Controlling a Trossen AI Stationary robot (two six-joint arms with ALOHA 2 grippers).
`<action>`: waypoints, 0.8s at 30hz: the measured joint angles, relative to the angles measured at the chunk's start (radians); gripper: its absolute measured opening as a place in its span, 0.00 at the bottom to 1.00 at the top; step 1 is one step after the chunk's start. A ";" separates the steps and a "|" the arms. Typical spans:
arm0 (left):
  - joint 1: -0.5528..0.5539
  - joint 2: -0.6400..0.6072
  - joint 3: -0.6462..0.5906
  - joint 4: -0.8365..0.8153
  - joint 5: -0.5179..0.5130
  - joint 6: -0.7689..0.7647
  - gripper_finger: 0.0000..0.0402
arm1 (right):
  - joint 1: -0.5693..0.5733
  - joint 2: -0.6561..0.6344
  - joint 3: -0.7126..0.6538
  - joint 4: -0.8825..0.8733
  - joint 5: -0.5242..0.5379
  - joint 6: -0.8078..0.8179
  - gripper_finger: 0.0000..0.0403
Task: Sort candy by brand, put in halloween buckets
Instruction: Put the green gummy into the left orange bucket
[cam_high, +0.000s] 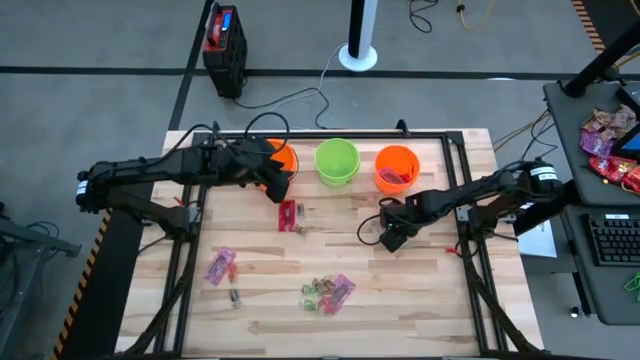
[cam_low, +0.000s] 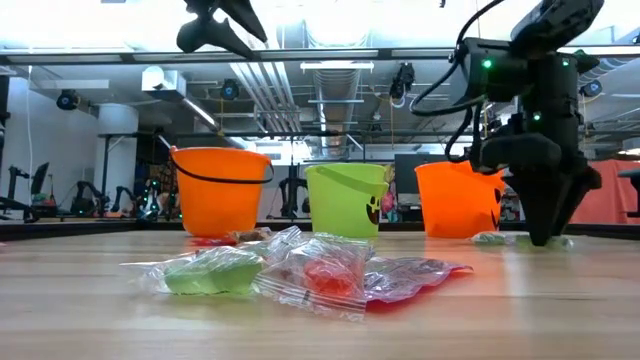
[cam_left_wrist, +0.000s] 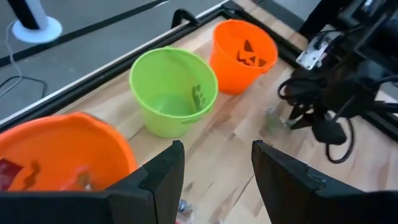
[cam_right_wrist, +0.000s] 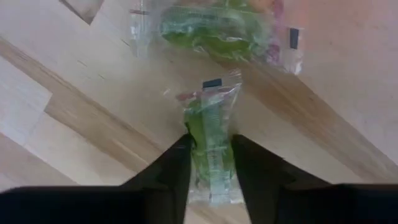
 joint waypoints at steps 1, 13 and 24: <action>-0.001 0.000 -0.004 0.007 0.000 0.001 0.43 | 0.000 0.003 -0.008 0.023 -0.006 -0.008 0.22; -0.086 0.050 -0.026 0.177 0.318 0.095 0.43 | 0.001 -0.229 0.190 -0.040 -0.092 -0.129 0.03; -0.138 0.215 -0.028 0.563 0.342 0.216 0.43 | 0.018 -0.205 0.555 0.229 0.089 -0.657 0.03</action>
